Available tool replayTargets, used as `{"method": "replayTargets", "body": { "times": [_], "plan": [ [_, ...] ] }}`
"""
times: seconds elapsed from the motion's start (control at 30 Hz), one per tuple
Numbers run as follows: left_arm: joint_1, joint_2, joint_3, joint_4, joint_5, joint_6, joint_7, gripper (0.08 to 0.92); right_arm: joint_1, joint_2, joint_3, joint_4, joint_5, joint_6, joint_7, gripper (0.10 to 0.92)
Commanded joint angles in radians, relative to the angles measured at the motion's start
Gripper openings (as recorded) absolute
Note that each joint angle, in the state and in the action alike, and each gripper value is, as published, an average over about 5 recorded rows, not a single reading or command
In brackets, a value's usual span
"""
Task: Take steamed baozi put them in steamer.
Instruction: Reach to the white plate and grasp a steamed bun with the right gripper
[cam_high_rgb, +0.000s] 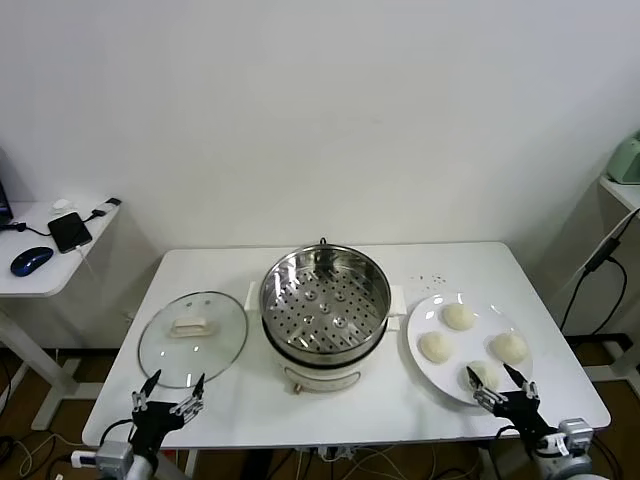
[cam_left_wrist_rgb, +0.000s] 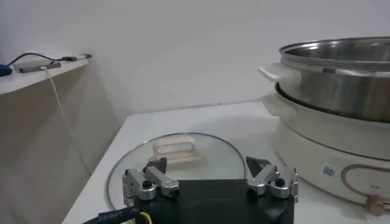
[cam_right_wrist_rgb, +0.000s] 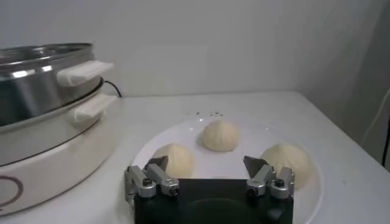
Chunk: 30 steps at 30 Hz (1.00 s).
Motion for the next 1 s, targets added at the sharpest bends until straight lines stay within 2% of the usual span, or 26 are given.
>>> {"method": "replayTargets", "body": {
  "times": [0.03, 0.23, 0.43, 0.57, 0.67, 0.83, 1.0],
  "plan": [
    [0.003, -0.009, 0.000, 0.001, 0.005, -0.002, -0.003, 0.823, 0.048, -0.046, 0.044, -0.021, -0.083, -0.018, -0.049, 0.823],
    [-0.002, -0.022, 0.001, -0.008, 0.019, -0.005, -0.003, 0.823, 0.289, -0.225, 0.007, -0.108, -0.284, -0.089, -0.287, 0.823],
    [-0.008, -0.034, -0.005, -0.017, 0.014, -0.010, -0.011, 0.823, 0.715, -0.397, -0.257, -0.298, -0.600, -0.044, -0.670, 0.823],
    [-0.004, -0.036, -0.011, -0.025, 0.007, -0.011, -0.013, 0.823, 1.028, -0.413, -0.499, -0.418, -0.805, 0.001, -0.944, 0.823],
    [-0.004, -0.041, -0.015, -0.030, 0.001, -0.008, -0.012, 0.823, 1.250, -0.398, -0.715, -0.498, -0.892, 0.048, -1.103, 0.823],
    [0.001, -0.055, -0.015, -0.037, -0.005, -0.005, -0.011, 0.823, 1.492, -0.353, -1.022, -0.633, -0.972, 0.126, -1.207, 0.823],
    [0.011, -0.059, -0.022, -0.034, -0.005, -0.008, -0.011, 0.823, 1.520, -0.260, -1.037, -0.758, -1.034, 0.179, -1.254, 0.823]
  ]
}}
